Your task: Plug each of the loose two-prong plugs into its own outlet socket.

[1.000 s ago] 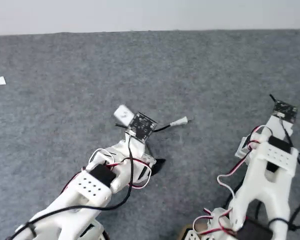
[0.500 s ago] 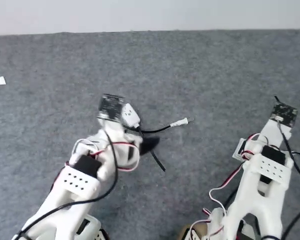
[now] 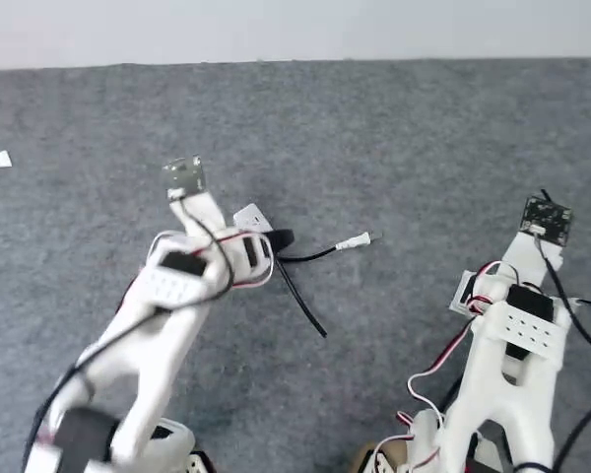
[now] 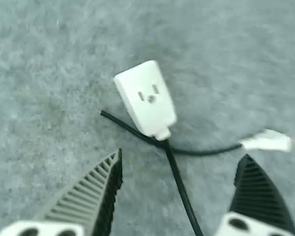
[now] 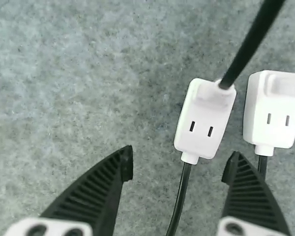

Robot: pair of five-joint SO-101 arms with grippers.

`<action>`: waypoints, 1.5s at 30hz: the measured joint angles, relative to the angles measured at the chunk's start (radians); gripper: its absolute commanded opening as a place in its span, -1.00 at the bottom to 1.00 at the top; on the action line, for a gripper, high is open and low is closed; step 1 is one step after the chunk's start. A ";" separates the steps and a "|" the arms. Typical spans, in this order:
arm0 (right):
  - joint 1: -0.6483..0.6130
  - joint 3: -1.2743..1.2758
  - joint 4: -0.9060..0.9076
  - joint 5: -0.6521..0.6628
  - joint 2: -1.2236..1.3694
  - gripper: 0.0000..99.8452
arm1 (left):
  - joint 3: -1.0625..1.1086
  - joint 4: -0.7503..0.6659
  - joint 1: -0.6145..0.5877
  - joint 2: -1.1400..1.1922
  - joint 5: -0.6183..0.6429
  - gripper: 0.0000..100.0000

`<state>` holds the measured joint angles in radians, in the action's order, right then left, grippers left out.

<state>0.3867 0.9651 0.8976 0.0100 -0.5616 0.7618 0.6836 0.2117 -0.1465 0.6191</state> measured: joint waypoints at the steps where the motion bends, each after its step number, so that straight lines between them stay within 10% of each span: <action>1: 0.000 0.000 0.000 0.000 0.000 -0.43 | -0.046 0.005 -0.002 0.068 0.003 -0.31; 16: 0.000 0.000 0.000 0.000 0.000 -0.43 | -0.348 0.040 -0.011 0.393 0.006 -0.32; 24: 0.000 0.000 0.000 0.000 0.000 -0.43 | -0.512 0.153 -0.011 0.512 0.006 -0.78; 45: -0.028 0.017 -0.014 0.000 0.000 -0.43 | -0.683 0.339 0.043 0.589 -0.048 -0.97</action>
<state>0.3590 0.9820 0.8838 0.0100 -0.5616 0.0790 1.0226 0.2547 0.4427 0.5715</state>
